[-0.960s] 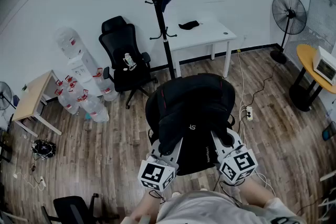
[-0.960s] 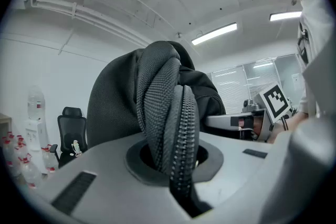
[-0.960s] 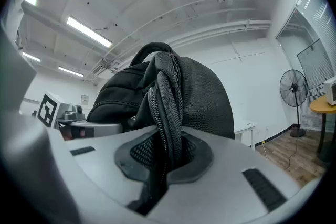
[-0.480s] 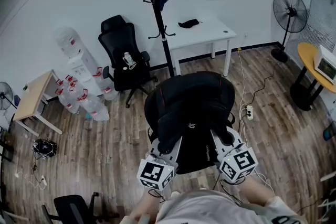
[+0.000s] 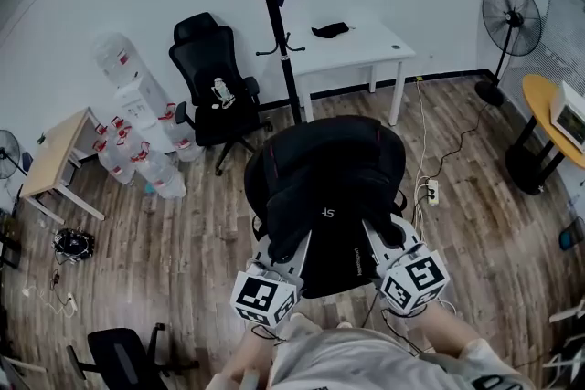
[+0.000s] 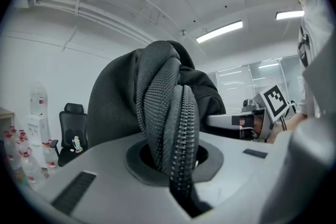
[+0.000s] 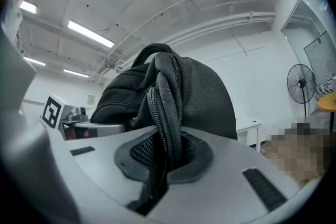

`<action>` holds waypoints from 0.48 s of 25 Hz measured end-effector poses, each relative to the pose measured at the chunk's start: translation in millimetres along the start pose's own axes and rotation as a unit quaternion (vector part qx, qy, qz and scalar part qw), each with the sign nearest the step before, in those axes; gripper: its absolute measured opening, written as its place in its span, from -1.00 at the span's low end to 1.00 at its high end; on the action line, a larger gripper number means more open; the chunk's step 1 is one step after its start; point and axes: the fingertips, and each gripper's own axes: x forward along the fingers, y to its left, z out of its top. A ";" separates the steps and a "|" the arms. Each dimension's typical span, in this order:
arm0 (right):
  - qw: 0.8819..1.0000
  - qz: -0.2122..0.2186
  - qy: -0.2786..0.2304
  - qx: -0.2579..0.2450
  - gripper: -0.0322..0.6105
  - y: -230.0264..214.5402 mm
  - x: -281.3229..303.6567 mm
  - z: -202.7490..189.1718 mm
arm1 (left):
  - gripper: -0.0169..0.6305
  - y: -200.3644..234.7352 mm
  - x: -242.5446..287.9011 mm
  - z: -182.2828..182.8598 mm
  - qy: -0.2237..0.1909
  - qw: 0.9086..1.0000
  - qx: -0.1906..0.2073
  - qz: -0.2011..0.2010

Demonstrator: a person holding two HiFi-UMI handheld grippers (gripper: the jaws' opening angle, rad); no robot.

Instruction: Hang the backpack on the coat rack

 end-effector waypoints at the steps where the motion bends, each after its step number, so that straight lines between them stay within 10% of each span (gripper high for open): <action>1: 1.000 0.001 0.002 0.002 -0.79 -2.6 4.0 1.1 | -0.86 3.2 3.6 0.7 0.001 1.000 -0.002 0.000; 12: 1.000 -0.007 0.005 0.005 -0.79 -22.4 81.0 3.1 | -0.86 75.0 46.8 0.0 -0.003 1.000 -0.005 -0.012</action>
